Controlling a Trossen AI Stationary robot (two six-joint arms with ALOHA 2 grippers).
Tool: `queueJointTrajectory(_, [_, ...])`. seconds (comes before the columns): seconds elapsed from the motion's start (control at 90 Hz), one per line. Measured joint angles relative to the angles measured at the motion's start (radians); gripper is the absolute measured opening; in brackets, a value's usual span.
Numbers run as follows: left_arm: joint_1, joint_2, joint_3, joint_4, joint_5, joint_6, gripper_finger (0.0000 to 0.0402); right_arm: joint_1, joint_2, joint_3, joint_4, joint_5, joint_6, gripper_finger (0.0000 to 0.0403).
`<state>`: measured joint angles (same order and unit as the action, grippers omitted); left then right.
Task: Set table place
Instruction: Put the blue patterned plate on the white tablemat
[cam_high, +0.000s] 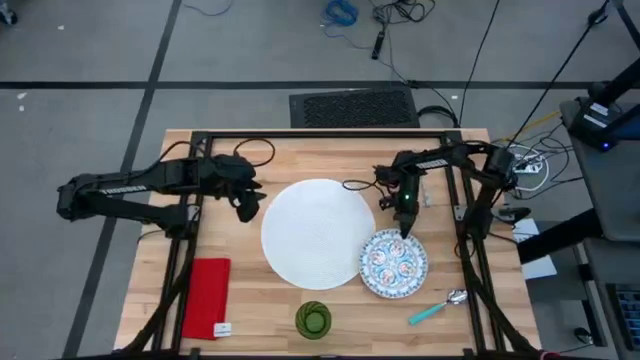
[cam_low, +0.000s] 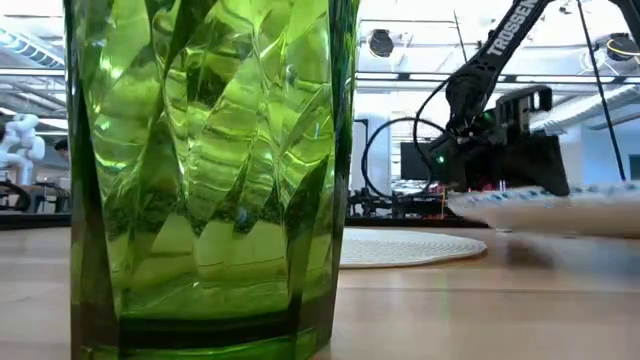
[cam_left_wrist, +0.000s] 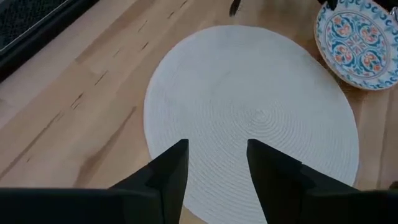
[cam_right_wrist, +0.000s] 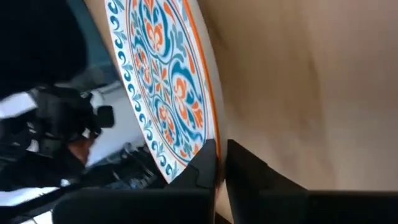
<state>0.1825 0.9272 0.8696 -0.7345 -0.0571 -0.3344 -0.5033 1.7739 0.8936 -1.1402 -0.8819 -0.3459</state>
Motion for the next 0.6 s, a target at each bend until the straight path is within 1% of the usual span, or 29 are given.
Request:
queueJointTrajectory(0.067, [0.000, 0.000, 0.000, 0.000, 0.000, 0.000, 0.0149, -0.001, -0.021, 0.020, 0.040, -0.031, 0.051, 0.0001])
queueJointTrajectory(0.156, [0.000, 0.000, 0.000, 0.000, 0.000, 0.000, 0.0149, 0.002, -0.037, 0.060, 0.142, -0.037, 0.157, 0.0001])
queueJointTrajectory(0.278, [0.000, 0.000, 0.000, 0.001, -0.001, 0.001, 0.0149, 0.015, -0.041, 0.140, 0.321, -0.030, 0.372, 0.0001])
queueJointTrajectory(0.333, [0.000, 0.000, 0.000, 0.001, -0.001, 0.001, 0.0149, 0.021, -0.032, 0.186, 0.395, -0.030, 0.496, 0.0000])
queueJointTrajectory(0.422, [0.000, 0.000, 0.000, 0.000, -0.001, 0.001, 0.0149, 0.034, 0.002, 0.266, 0.463, -0.026, 0.659, 0.0000])
queueJointTrajectory(0.511, [0.000, 0.000, 0.000, -0.006, -0.002, 0.002, 0.0149, 0.055, 0.049, 0.338, 0.475, 0.019, 0.740, 0.0000])
queueJointTrajectory(0.6, [0.000, 0.000, 0.000, -0.012, -0.002, 0.008, 0.0149, 0.071, 0.097, 0.375, 0.473, 0.014, 0.745, 0.0000])
